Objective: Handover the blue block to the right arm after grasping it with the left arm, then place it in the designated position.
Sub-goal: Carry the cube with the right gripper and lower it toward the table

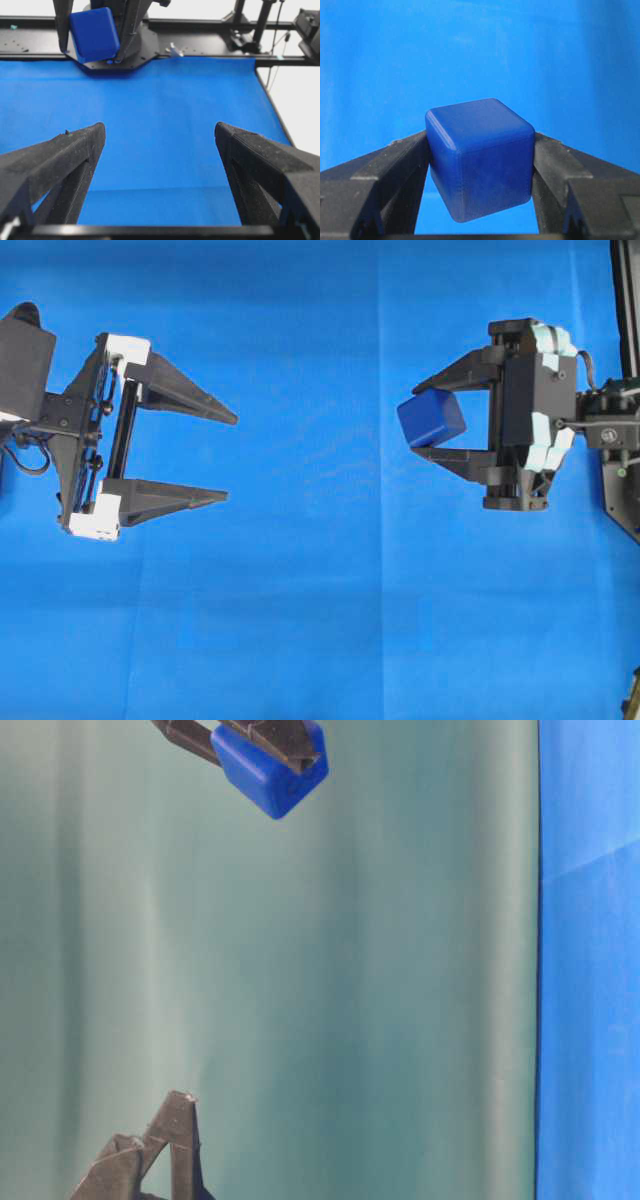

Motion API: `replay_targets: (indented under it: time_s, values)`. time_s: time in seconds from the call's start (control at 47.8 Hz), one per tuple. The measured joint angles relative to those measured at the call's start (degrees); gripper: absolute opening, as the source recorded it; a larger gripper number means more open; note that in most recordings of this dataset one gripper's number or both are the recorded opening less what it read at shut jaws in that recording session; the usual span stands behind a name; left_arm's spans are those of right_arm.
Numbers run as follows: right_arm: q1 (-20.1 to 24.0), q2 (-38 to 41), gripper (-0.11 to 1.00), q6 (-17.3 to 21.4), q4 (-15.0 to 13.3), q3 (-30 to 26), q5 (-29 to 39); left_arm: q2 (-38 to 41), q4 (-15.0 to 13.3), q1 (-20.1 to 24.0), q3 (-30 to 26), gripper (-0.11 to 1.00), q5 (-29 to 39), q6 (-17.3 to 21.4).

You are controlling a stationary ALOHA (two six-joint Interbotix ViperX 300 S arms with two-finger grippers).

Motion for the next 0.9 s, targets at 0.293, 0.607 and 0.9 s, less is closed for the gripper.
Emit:
replay_targets:
  time_s: [0.293,0.607,0.9]
  values:
    - [0.09,0.0,0.44,0.0,0.0,-0.09,-0.18,-0.09,0.09,0.0,0.09,0.93,0.0,0.0]
    - [0.09,1.41,0.44,0.0,0.0,0.35,-1.49,0.0,0.09,0.0,0.09,0.93,-0.09,0.0]
    - [-1.49,10.55,0.44,0.88,0.0,0.7,-10.81,0.0,0.09,0.0,0.09,0.93,-0.09,0.0]
